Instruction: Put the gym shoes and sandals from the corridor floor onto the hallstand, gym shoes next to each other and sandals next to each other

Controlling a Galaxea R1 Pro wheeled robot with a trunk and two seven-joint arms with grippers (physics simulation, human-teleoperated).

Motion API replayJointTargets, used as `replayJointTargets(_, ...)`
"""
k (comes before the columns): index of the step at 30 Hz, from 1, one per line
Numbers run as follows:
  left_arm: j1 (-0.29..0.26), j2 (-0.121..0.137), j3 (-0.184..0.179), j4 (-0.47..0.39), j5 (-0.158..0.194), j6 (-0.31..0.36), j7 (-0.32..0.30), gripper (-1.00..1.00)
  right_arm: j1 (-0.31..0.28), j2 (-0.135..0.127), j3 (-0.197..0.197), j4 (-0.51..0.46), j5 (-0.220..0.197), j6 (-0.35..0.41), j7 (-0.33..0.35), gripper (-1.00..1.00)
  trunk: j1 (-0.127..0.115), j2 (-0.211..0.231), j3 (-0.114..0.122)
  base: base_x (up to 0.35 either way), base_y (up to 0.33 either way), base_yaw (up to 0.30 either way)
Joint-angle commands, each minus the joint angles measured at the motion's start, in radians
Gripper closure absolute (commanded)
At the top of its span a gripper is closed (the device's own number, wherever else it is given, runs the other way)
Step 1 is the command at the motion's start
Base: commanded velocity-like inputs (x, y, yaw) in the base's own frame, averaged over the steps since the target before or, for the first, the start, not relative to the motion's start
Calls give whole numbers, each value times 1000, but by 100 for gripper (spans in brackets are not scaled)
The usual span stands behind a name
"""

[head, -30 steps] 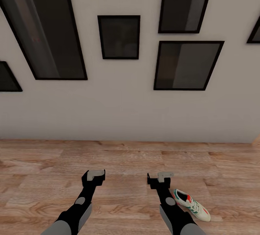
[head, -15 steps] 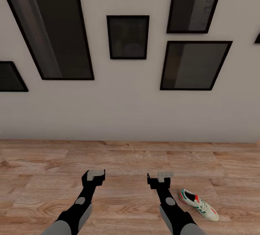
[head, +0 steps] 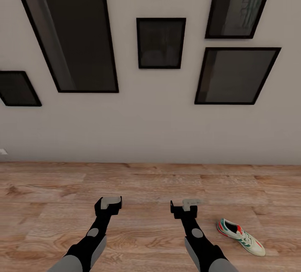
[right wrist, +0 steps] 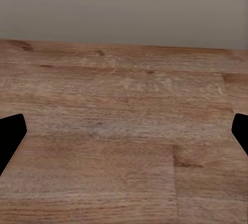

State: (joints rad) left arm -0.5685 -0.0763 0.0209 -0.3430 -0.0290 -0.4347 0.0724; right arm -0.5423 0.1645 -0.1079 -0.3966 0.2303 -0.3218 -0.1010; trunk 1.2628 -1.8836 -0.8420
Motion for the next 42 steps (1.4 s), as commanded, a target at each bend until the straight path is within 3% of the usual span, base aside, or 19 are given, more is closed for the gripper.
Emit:
replayJointTargets(1, -1, 0, 2, 1, -3, -3, 3, -100, -1, 1, -7, 1, 11, -3, -2, -100, 0, 0, -1, 0, 217, 0)
replayJointTargets(18, -1, 0, 2, 1, -3, -3, 3, -100, -1, 1, -7, 1, 11, -3, -2, -100, 0, 0, -1, 7, 220, 0)
replayJointTargets(42, -1, 0, 2, 1, -4, -4, 3, -100, -1, 1, -7, 2, 11, -3, -2, -100, 0, 0, -1, 104, 286, 0)
